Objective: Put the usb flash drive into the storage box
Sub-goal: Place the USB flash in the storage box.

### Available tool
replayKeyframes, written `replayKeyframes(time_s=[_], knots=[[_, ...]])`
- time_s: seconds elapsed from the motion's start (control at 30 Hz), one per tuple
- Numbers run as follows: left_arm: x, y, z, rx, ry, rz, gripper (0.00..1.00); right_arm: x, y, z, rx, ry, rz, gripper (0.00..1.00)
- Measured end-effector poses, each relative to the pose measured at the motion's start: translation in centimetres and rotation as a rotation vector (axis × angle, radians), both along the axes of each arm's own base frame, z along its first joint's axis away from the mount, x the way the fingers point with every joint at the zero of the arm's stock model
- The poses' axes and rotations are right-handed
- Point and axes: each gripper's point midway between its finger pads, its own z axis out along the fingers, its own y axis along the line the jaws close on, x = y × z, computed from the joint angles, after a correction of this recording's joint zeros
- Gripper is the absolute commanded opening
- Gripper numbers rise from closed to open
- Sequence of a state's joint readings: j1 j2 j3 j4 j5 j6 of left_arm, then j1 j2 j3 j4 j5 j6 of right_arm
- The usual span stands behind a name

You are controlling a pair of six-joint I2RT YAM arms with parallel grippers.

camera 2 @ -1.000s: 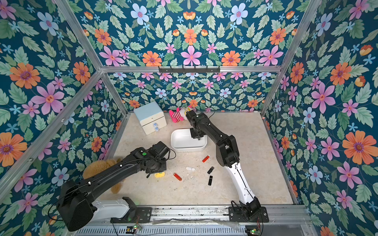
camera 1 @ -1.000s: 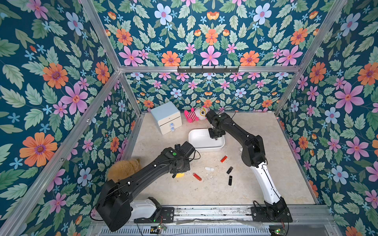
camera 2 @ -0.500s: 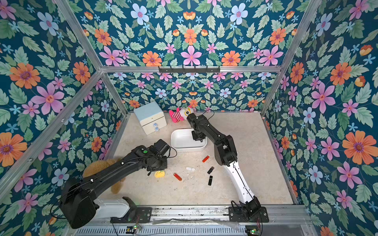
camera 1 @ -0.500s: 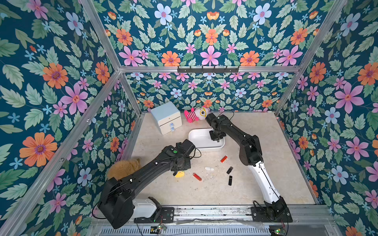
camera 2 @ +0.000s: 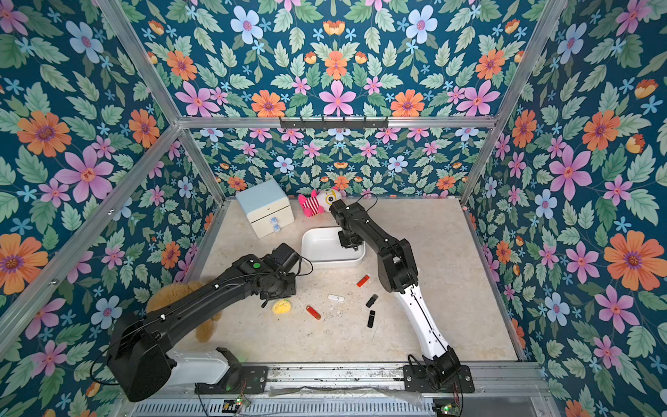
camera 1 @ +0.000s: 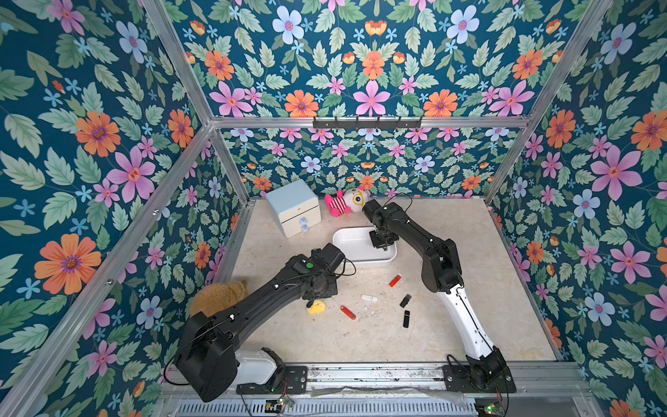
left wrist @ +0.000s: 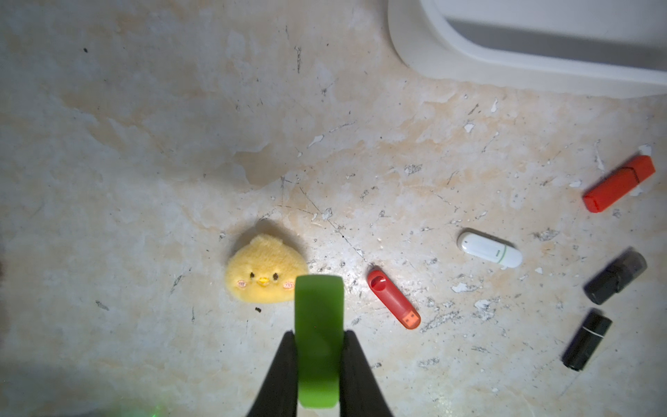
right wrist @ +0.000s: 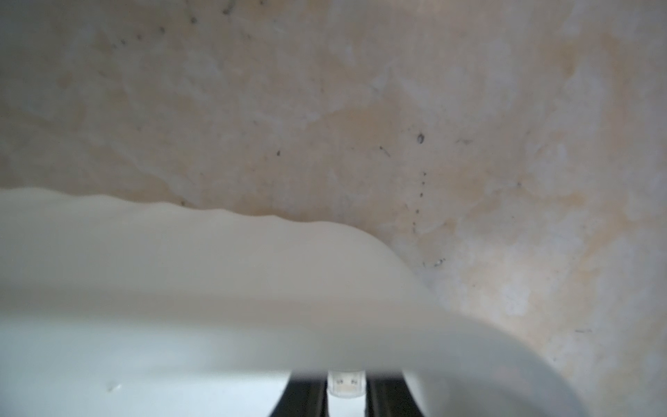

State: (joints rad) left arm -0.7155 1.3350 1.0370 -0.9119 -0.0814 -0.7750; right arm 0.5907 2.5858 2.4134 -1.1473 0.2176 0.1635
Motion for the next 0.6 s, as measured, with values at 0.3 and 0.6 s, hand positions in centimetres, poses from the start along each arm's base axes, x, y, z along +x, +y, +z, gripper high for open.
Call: replayKeyframes(time_s=[0.3,0.6], knots=[[-0.1,0.1,-0.1,0.0,0.0,0.001,0.0,0.0,0.0,0.2,0.001,0.001,0.0,0.31],[1.6,-1.1,1.5,-0.015,-0.031,-0.012,0.0,0.2,0.2,3.0,0.038,-0.039,-0.004,0.31]])
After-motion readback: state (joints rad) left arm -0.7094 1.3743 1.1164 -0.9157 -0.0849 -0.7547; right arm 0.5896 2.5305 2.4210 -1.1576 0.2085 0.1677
